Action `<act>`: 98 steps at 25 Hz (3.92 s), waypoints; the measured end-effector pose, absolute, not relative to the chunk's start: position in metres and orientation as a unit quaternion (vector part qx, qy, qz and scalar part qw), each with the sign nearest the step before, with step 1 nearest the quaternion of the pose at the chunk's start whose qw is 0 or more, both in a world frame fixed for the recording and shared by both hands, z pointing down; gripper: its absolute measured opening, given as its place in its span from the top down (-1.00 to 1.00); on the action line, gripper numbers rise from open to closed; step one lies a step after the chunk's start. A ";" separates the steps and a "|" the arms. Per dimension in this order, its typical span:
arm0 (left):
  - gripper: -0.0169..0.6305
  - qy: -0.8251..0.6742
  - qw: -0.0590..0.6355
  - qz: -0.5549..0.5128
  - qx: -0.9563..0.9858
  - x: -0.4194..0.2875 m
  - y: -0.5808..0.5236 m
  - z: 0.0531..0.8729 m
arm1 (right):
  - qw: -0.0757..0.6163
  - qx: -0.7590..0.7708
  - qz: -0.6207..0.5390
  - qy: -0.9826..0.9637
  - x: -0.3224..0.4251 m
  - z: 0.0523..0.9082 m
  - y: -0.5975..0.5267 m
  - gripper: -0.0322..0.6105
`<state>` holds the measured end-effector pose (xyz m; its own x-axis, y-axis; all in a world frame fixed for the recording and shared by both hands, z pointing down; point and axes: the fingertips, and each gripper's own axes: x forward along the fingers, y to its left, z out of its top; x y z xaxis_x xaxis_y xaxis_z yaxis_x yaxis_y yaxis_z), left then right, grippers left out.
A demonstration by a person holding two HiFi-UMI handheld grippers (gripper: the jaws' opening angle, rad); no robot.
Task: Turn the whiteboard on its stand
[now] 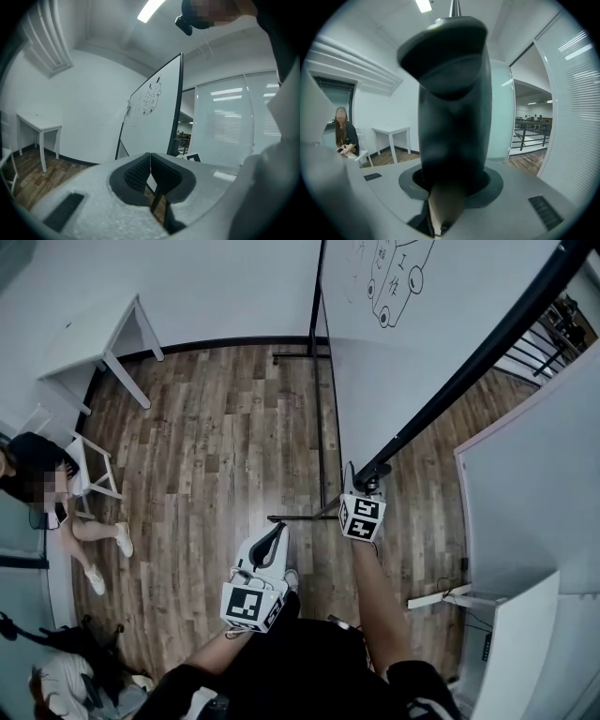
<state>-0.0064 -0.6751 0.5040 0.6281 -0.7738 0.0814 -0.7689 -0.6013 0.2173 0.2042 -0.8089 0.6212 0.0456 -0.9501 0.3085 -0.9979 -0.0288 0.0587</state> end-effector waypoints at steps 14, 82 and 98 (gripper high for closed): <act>0.90 -0.470 0.096 -0.015 0.877 -0.021 -0.608 0.485 | 0.129 0.682 0.109 -0.712 0.141 0.622 -0.752 0.45; 0.90 -0.489 0.092 -0.004 0.868 -0.075 -0.168 0.478 | 0.135 0.658 0.085 -0.736 0.097 0.620 -0.324 0.46; 0.90 -0.450 0.074 0.004 0.890 -0.077 -0.060 0.498 | 0.128 0.653 0.083 -0.742 0.106 0.646 -0.210 0.46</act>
<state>-0.0768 -0.0601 0.4981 0.5941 -0.8009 0.0748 -0.8022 -0.5831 0.1283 0.1064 -0.2095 0.6459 -0.1152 -0.9478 0.2974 -0.9900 0.1342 0.0443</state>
